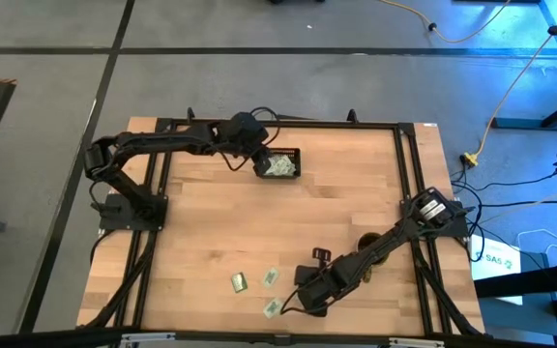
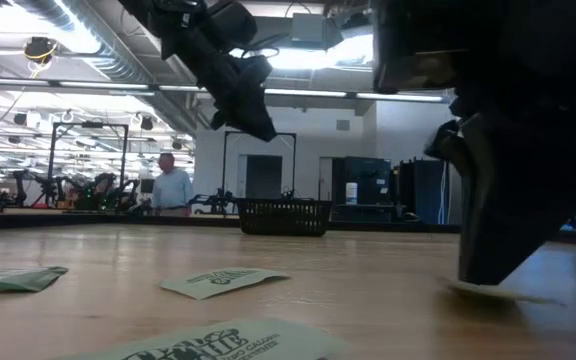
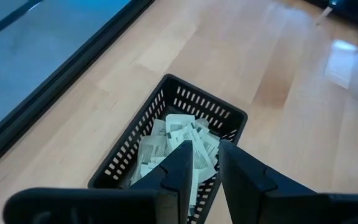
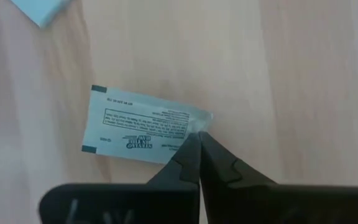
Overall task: Pick and place Stevia / Truvia into bins
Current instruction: Put the white stevia packet into the black bin
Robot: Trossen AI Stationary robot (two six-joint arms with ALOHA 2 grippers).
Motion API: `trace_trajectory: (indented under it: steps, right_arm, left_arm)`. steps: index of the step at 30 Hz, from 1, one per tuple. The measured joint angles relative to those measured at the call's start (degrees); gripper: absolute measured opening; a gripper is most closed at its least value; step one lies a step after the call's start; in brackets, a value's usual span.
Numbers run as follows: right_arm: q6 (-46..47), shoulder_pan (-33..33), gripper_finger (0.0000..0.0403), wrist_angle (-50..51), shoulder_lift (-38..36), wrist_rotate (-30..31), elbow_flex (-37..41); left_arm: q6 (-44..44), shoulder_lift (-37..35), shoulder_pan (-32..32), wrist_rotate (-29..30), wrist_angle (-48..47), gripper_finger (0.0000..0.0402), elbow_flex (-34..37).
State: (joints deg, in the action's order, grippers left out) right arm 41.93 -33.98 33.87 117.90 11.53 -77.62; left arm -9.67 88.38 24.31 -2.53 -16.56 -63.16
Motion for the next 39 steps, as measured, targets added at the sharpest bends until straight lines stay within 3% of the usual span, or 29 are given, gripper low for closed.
trace_trajectory:
  steps: [17,22,30,39]
  right_arm:
    - [-1.7,2.3,0.0000,8.1,-7.5,5.7,0.0]
    - [-1.4,4.7,0.0000,13.7,-12.5,8.2,0.0]
    - [-0.9,14.5,0.0000,17.7,-22.0,10.0,-0.1]
    - [-11.7,29.5,0.0000,15.3,-24.0,10.0,-0.2]
  left_arm:
    - [1.5,0.0,-0.8,0.0,0.0,0.0075,0.0]
    - [2.4,-0.2,-0.8,-0.1,-4.2,0.0075,0.0]
    - [4.1,-5.0,-2.9,0.2,-12.1,0.0075,0.0]
    - [4.5,-16.6,-10.0,4.4,-15.9,0.0075,0.0]
